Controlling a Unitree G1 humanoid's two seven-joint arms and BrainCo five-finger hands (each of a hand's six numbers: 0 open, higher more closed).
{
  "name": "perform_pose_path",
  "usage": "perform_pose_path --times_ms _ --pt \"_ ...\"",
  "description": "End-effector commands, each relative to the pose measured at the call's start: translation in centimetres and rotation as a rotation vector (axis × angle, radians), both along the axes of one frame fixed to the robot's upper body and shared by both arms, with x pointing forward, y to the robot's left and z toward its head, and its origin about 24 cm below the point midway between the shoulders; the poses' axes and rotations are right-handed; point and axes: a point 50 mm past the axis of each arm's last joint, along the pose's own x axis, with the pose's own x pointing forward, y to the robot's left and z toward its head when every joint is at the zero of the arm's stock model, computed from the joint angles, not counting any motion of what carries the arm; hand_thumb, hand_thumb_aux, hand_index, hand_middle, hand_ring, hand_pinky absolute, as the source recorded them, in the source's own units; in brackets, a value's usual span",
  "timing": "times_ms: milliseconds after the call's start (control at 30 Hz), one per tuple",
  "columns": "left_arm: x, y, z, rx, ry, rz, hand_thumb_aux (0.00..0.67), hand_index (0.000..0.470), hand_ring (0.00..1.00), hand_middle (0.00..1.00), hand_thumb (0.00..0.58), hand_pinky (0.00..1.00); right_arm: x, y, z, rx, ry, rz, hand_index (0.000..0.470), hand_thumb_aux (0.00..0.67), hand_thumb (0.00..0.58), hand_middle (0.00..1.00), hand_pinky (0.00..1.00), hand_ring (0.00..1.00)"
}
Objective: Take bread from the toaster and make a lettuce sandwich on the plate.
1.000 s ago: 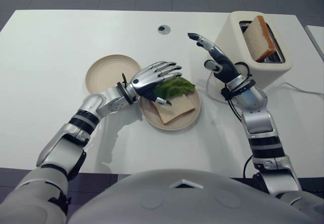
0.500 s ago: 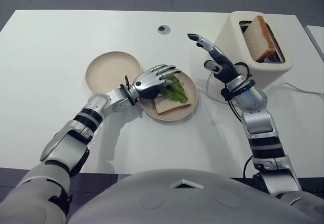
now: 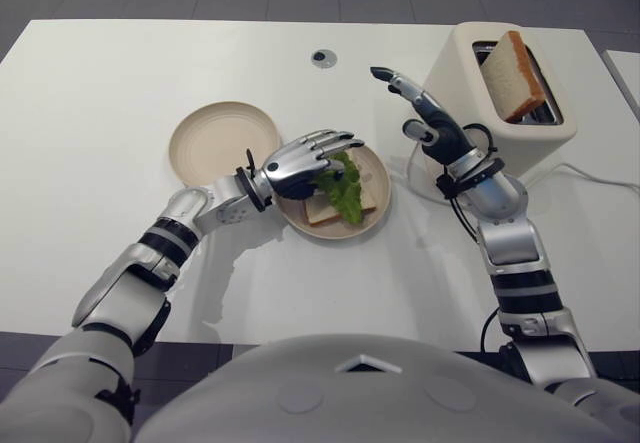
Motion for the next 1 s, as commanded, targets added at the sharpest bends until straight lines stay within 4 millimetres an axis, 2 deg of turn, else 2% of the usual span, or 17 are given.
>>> perform_pose_path --times_ms 33,67,100,133,167,533,633,700,733,867,967,1000 --pt "-0.7 1.0 -2.5 0.16 0.097 0.015 0.357 0.251 0.0 0.0 0.454 0.0 -0.1 0.0 -0.2 -0.014 0.012 0.006 0.0 0.0 0.0 0.0 0.0 0.0" --pt "-0.8 1.1 -2.7 0.172 0.109 0.013 0.331 0.232 0.0 0.0 0.432 0.0 -0.1 0.0 -0.2 -0.015 0.012 0.007 0.0 0.0 0.0 0.0 0.0 0.0" --pt "-0.9 1.1 -2.8 0.177 0.115 0.011 0.273 0.192 0.0 0.0 0.377 0.0 -0.1 0.0 -0.2 -0.015 0.012 0.007 0.0 0.0 0.0 0.0 0.0 0.0" --pt "-0.9 1.1 -2.7 0.177 0.118 0.008 0.11 0.077 0.0 0.0 0.175 0.0 -0.1 0.0 -0.2 -0.016 0.012 0.007 0.0 0.0 0.0 0.0 0.0 0.0" --pt "-0.9 1.2 -2.4 0.174 0.113 0.009 0.0 0.0 0.0 0.0 0.0 0.0 0.0 0.0 -0.2 -0.016 0.012 0.007 0.0 0.0 0.0 0.0 0.0 0.0" --pt "0.3 2.1 1.5 0.051 0.014 0.039 0.0 0.0 0.0 0.0 0.0 0.0 0.3 -0.1 -0.1 -0.016 0.009 0.001 0.0 0.0 0.0 0.0 0.0 0.0" --pt "-0.7 1.9 2.2 0.004 0.047 -0.022 0.029 0.02 0.0 0.0 0.049 0.0 0.4 -0.1 -0.2 -0.015 0.008 -0.001 0.0 0.0 0.0 0.0 0.0 0.0" --pt "-1.7 1.9 2.4 -0.022 0.097 -0.076 0.0 0.0 0.0 0.0 0.0 0.0 0.3 -0.2 -0.1 -0.014 0.005 -0.003 0.0 0.0 0.0 0.0 0.0 0.0" --pt "-2.1 1.9 2.7 -0.045 0.111 -0.092 0.0 0.0 0.0 0.0 0.0 0.0 0.3 -0.2 0.1 -0.008 -0.006 -0.006 0.0 0.0 0.0 0.0 0.0 0.0" --pt "-2.4 2.5 5.2 -0.224 0.109 -0.107 0.0 0.0 0.0 0.0 0.0 0.0 -0.7 -0.4 3.3 0.067 -0.187 0.017 0.0 0.0 0.0 0.0 0.0 0.0" --pt "-1.9 2.9 6.3 -0.295 0.075 -0.07 0.0 0.0 0.0 0.0 0.0 0.0 -1.7 -1.7 6.2 0.09 -0.357 -0.032 0.0 0.0 0.0 0.0 0.0 0.0" --pt "-1.9 3.0 6.4 -0.299 0.07 -0.059 0.0 0.0 0.0 0.0 0.0 0.0 -1.7 -2.7 6.9 0.03 -0.402 -0.086 0.0 0.0 0.0 0.0 0.0 0.0"
